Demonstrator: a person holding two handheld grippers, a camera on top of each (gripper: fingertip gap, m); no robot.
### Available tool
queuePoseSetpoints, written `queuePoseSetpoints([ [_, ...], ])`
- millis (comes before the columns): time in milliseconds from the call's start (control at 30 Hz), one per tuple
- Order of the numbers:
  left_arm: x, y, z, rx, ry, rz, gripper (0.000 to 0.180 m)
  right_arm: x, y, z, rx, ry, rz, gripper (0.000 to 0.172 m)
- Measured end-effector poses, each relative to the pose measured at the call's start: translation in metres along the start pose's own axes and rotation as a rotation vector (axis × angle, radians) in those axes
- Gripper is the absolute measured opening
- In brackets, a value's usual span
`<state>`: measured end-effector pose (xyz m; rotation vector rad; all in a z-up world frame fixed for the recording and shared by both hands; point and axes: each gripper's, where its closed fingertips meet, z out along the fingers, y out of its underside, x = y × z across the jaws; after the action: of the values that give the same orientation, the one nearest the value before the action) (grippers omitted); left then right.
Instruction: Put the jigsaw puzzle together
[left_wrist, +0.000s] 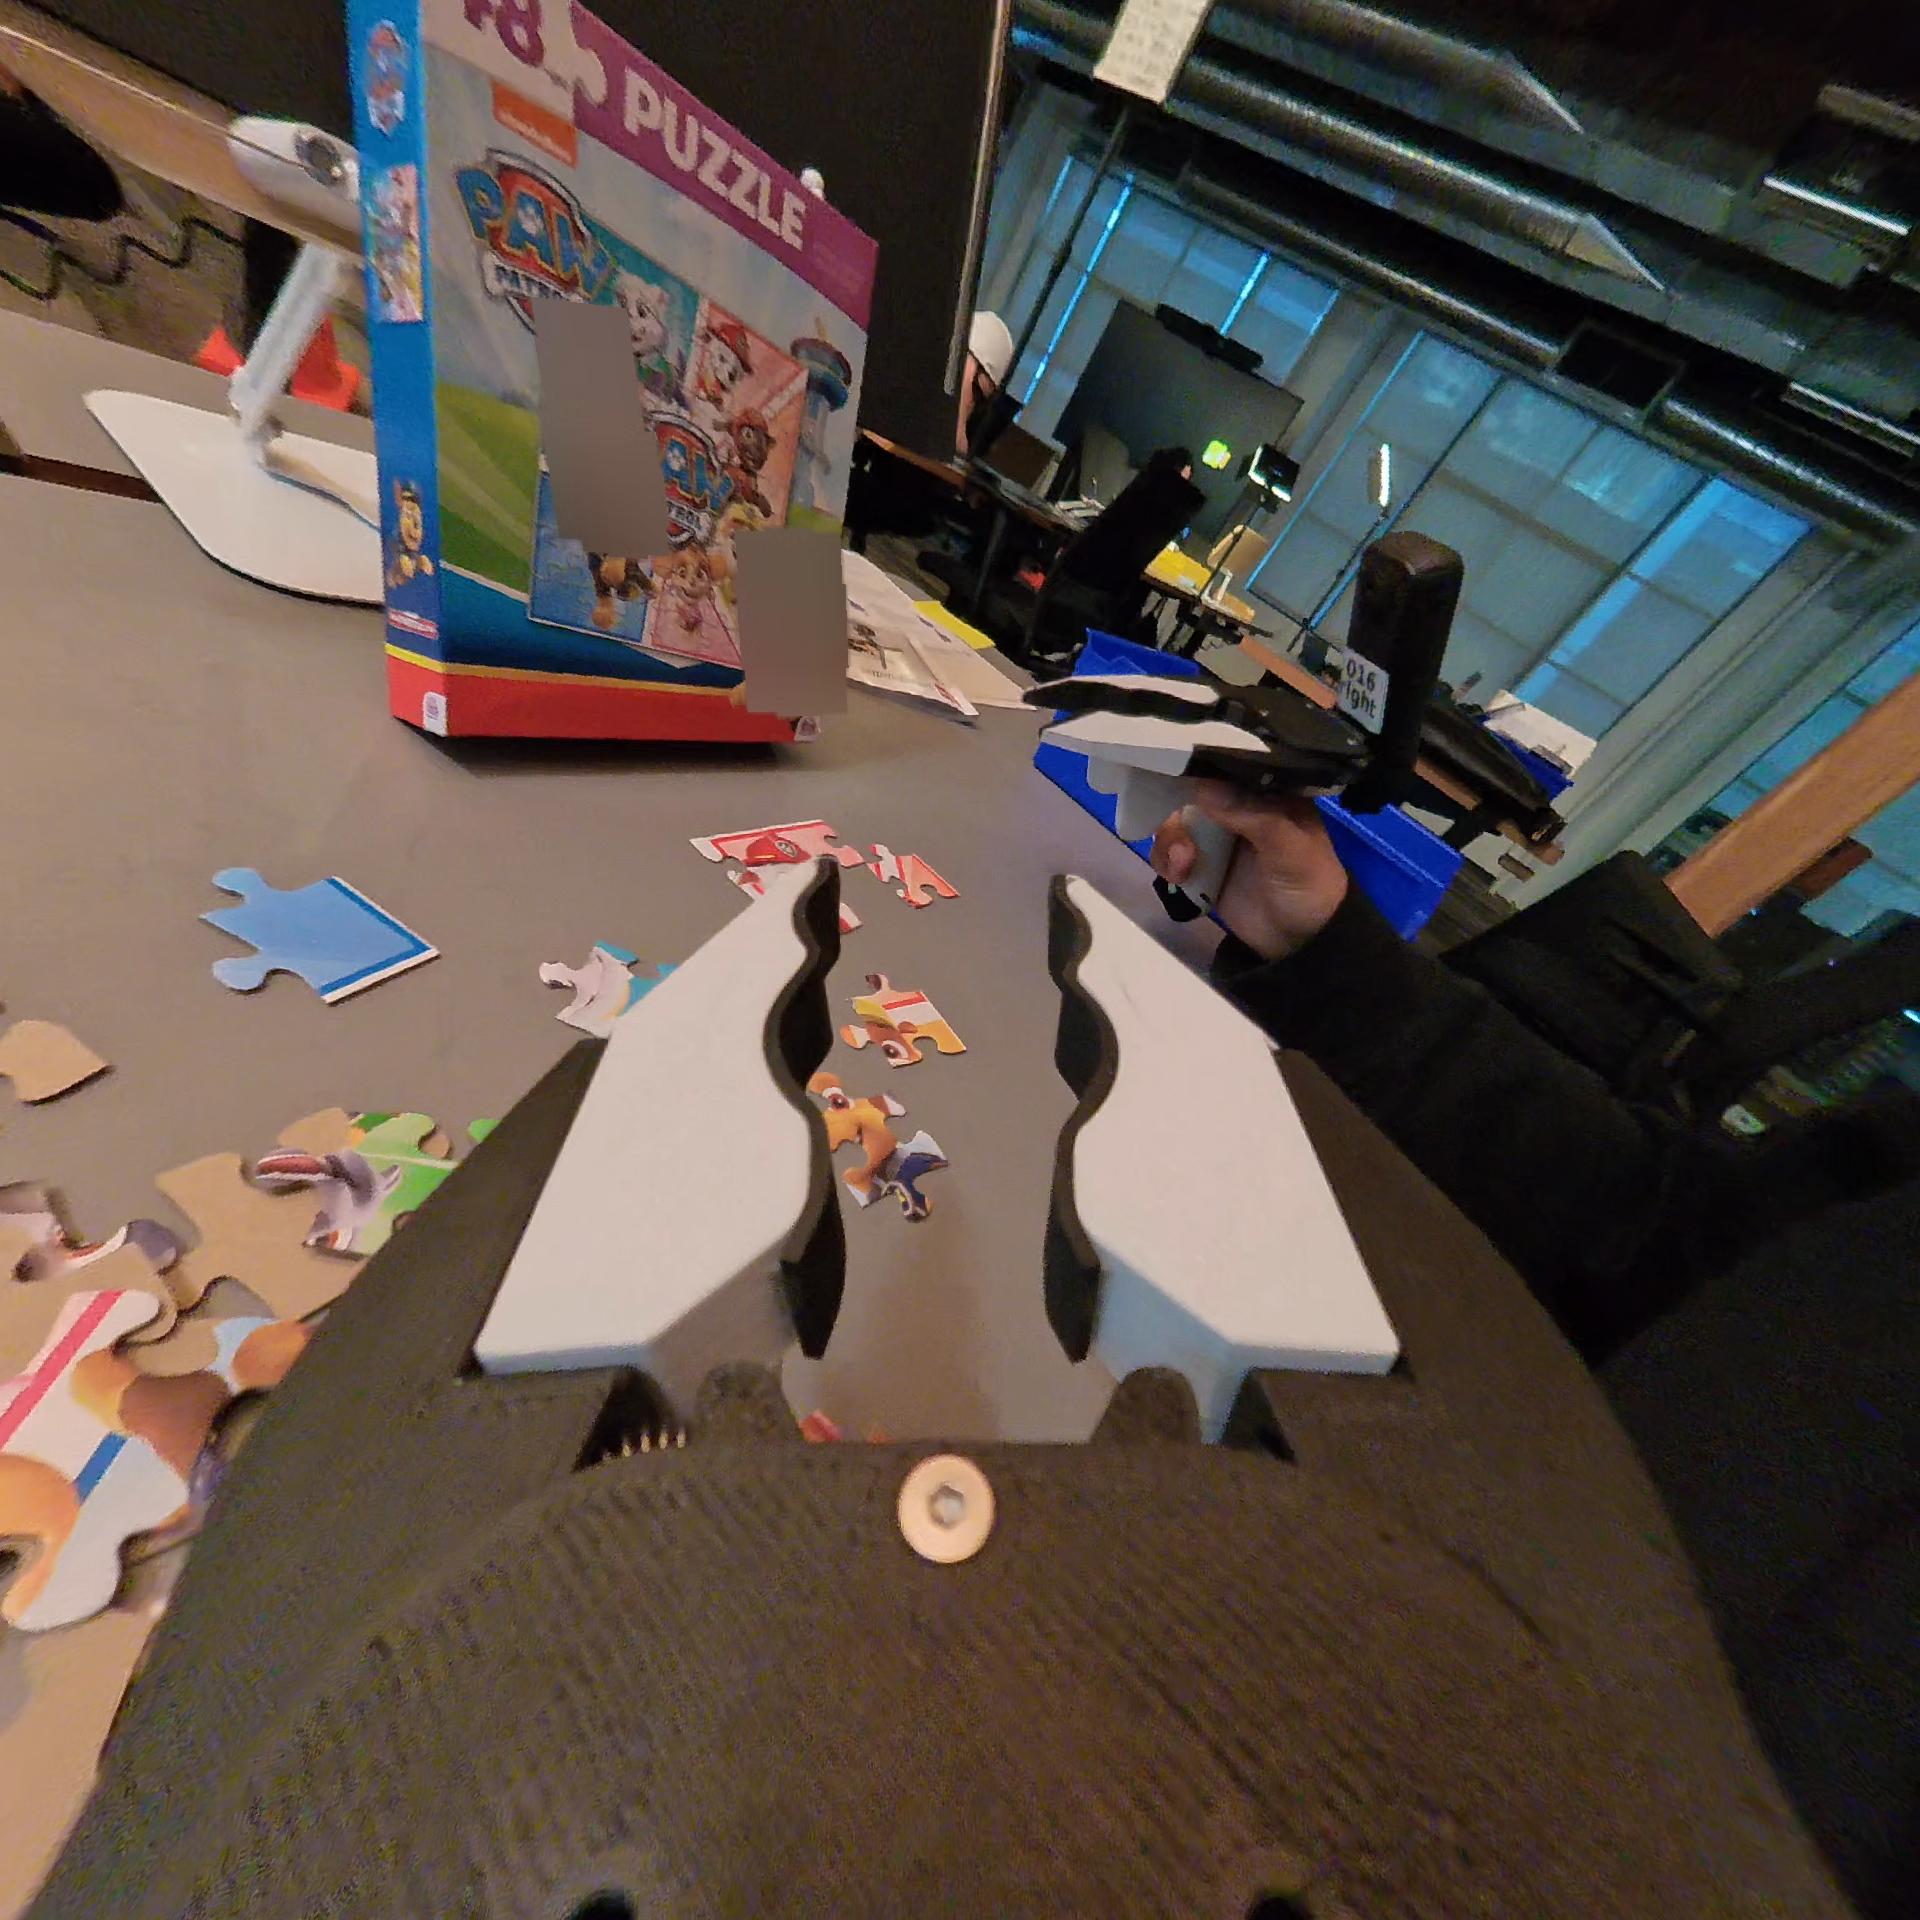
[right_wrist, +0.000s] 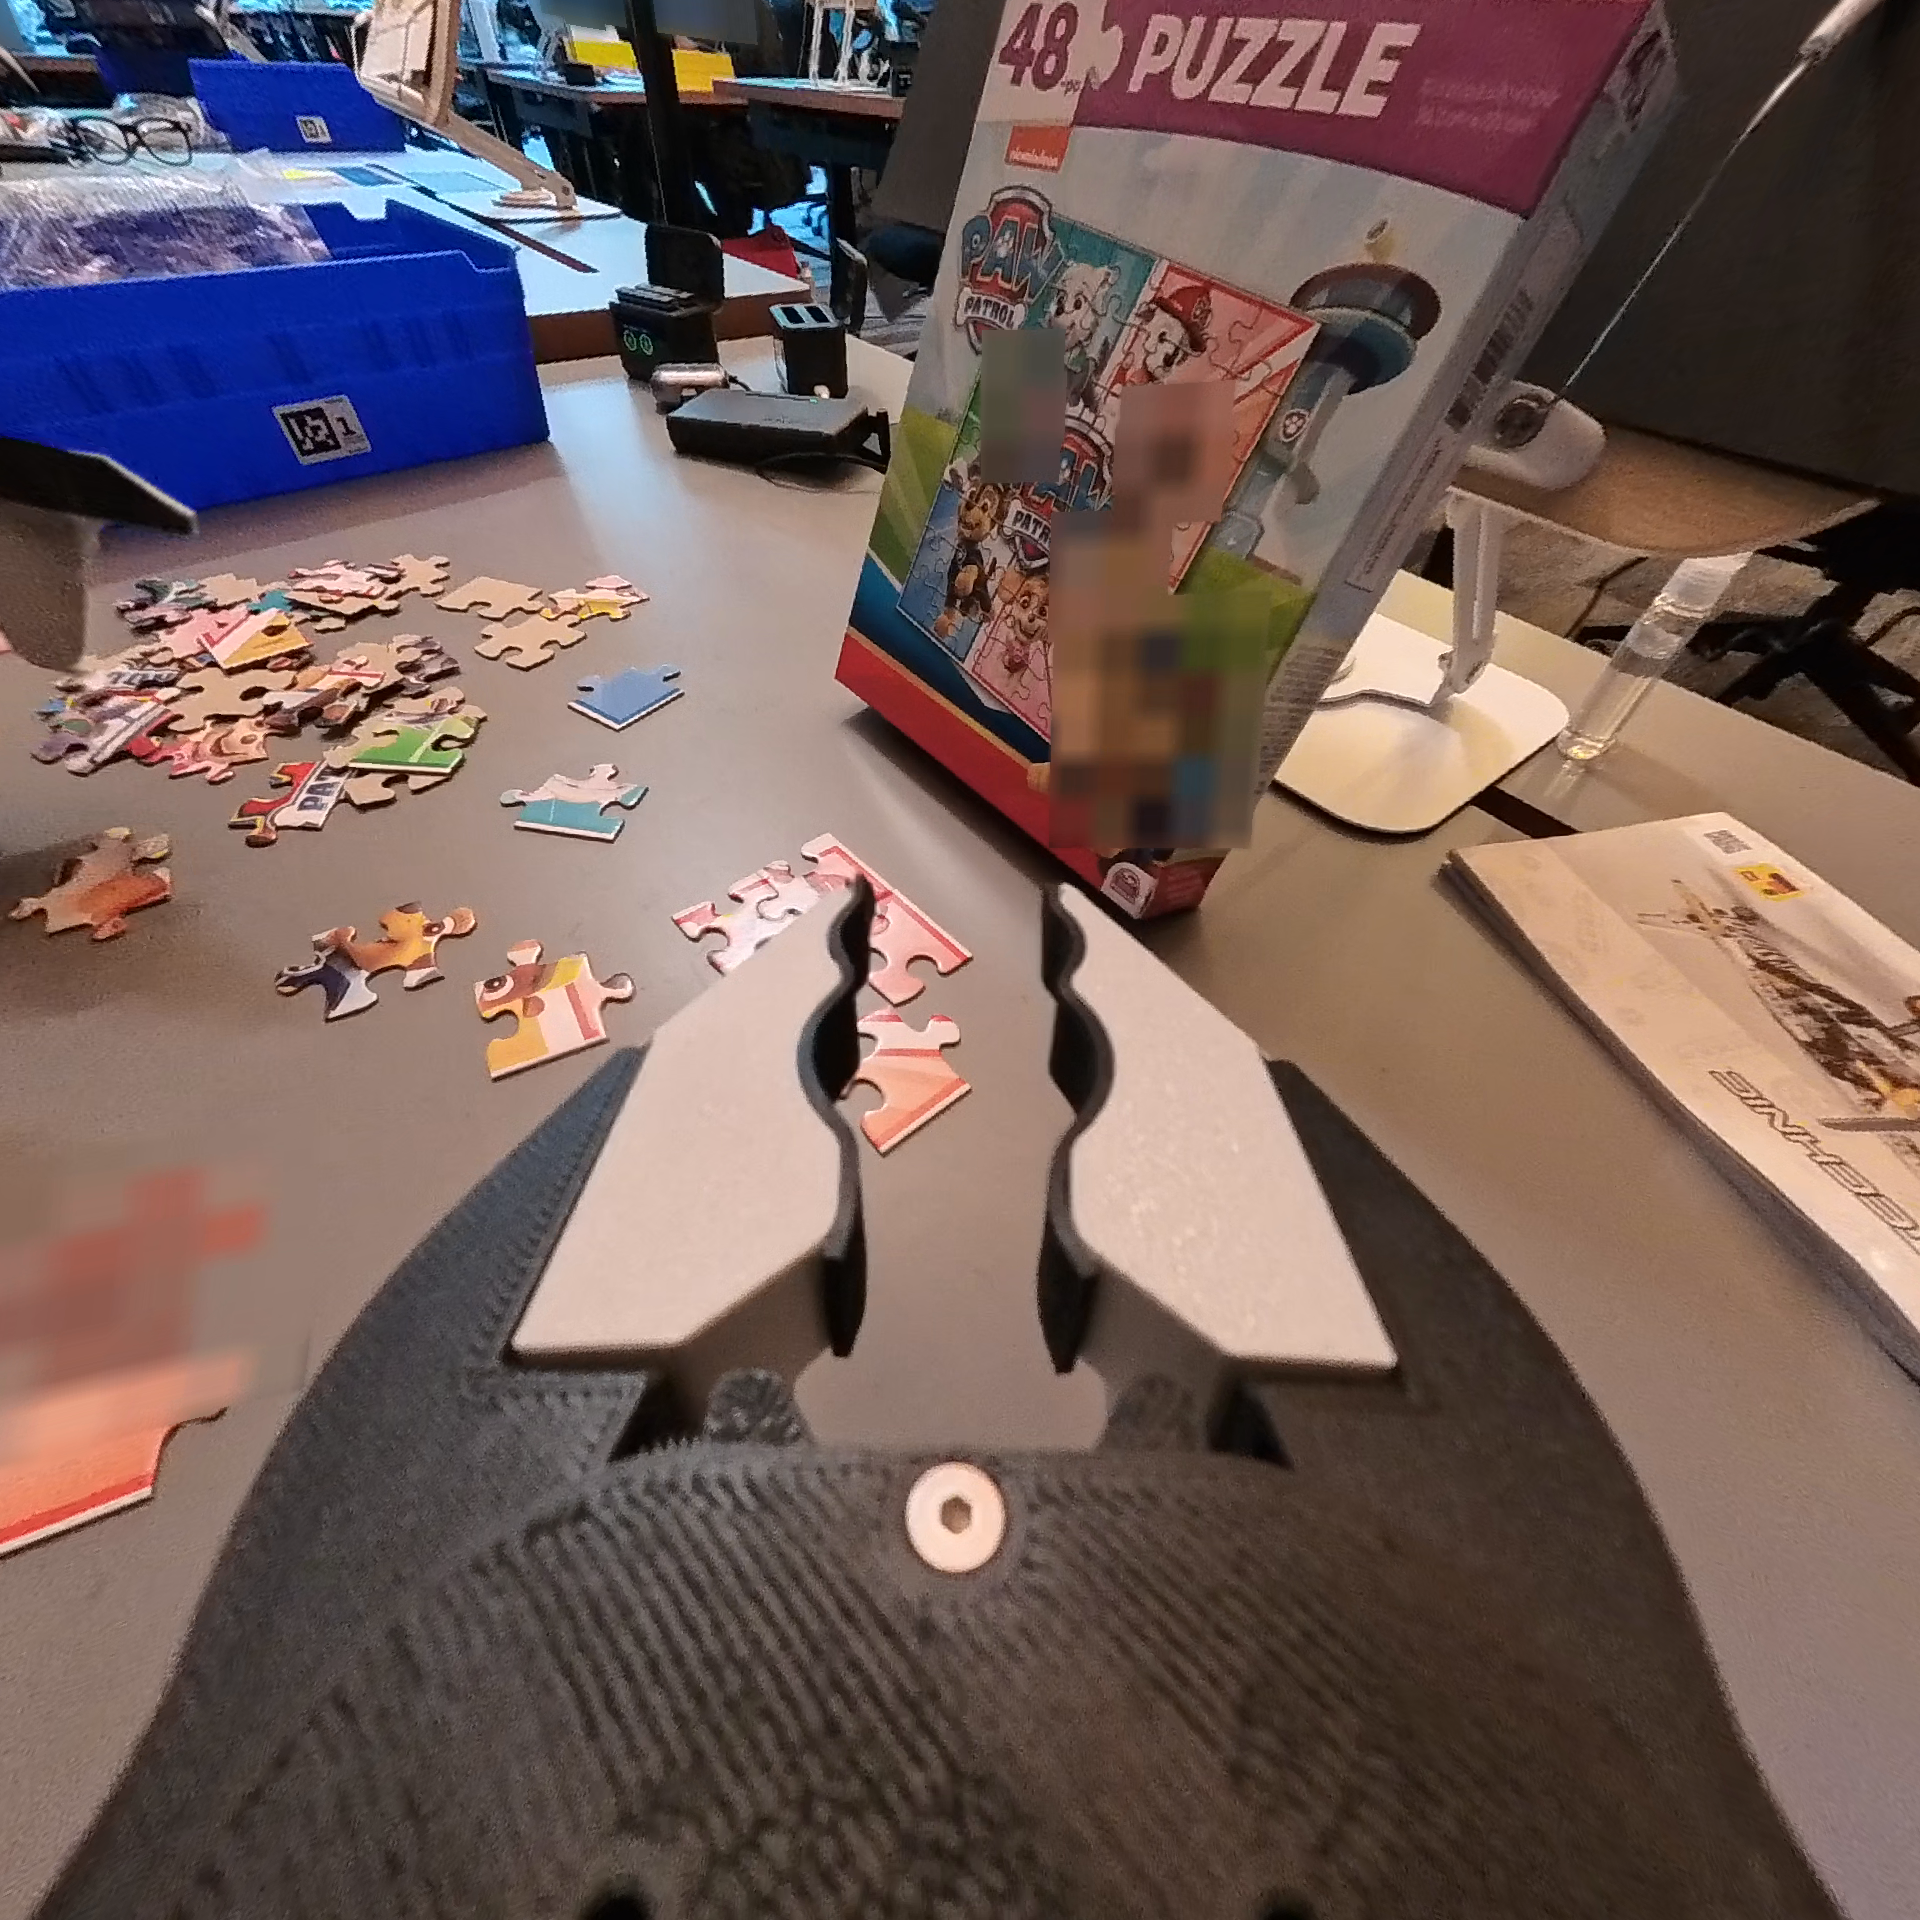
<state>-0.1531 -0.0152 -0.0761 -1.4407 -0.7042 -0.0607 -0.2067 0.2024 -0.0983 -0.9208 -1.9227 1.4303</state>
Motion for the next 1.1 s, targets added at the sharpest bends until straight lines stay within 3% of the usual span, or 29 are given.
queuePoseSetpoints([
  [367,-0.022,-0.009,0.018,-0.045,-0.017,0.010,0.040,-0.005,0.007,0.006,-0.027,-0.004,-0.032,0.030],
  [667,-0.059,-0.045,0.044,-0.101,-0.081,0.123,0.044,0.008,0.016,0.007,-0.021,0.044,-0.049,0.028],
  [933,-0.095,-0.061,0.001,-0.023,-0.247,0.140,0.044,0.022,0.012,0.001,0.067,0.057,0.037,0.026],
  [1100,-0.106,-0.055,-0.011,0.000,-0.230,0.053,0.043,0.024,0.013,0.002,0.054,0.081,0.015,0.027],
])
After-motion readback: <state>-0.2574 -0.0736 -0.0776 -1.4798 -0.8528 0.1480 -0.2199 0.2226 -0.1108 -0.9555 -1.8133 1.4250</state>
